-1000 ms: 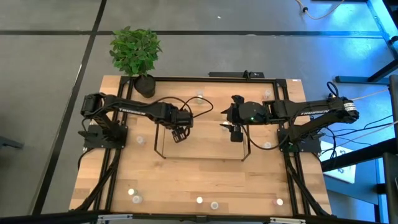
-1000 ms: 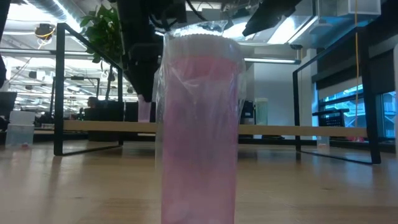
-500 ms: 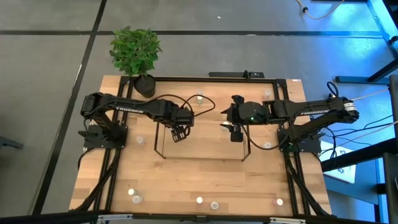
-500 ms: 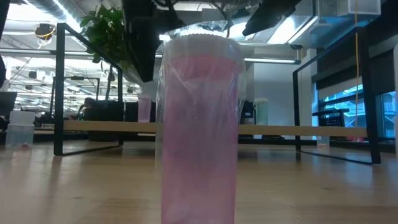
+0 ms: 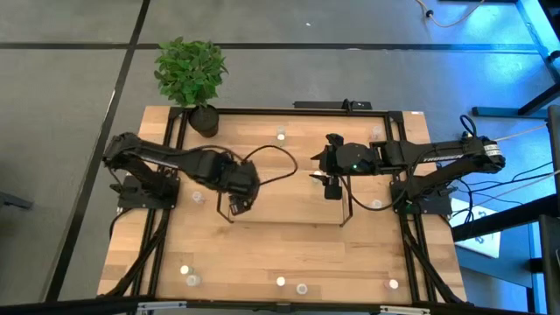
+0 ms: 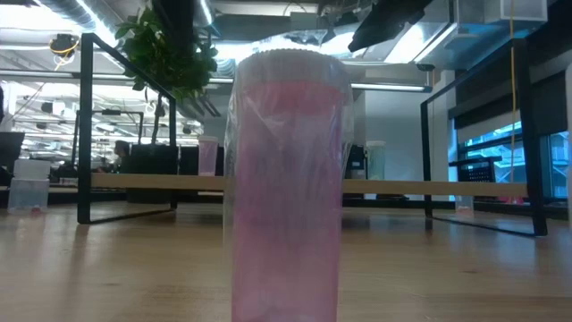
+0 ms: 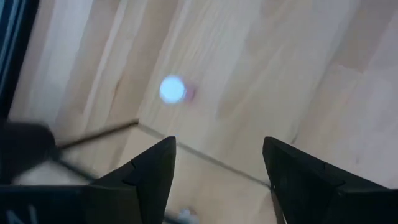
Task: Pick and place medicine bottles onto shelf by color
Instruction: Put the left transparent pill bottle on the shelf
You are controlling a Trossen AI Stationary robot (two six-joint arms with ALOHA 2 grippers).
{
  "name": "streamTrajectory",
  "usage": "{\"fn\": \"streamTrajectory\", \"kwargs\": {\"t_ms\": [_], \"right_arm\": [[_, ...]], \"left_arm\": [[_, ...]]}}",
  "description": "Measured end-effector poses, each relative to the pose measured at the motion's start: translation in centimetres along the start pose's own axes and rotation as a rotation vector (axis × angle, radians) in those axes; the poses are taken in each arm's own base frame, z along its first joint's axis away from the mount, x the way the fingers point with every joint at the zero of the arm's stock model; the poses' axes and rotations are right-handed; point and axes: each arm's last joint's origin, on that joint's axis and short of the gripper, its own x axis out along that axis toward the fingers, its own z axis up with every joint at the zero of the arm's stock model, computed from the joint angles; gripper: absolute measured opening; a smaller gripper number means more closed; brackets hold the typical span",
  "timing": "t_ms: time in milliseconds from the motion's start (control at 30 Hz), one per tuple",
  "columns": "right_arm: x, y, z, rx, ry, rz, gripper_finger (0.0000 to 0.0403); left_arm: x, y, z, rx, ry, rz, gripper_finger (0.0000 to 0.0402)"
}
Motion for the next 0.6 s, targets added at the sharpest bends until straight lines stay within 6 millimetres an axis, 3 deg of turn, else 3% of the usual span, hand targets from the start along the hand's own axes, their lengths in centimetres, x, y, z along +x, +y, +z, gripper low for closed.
{"fn": "streamTrajectory", "kwargs": {"t_ms": [200,600], "right_arm": [[0.0,0.0,0.0,0.000,0.000,0.000,0.0242],[0.0,0.0,0.0,-0.004,0.000,0.005,0.0242]], "left_arm": [[-2.3,-0.6,-2.5,-0.129,-0.001,-0.006,0.0235],[-2.3,-2.4,-6.5,-0.299,0.147,0.045,0.0235]]}}
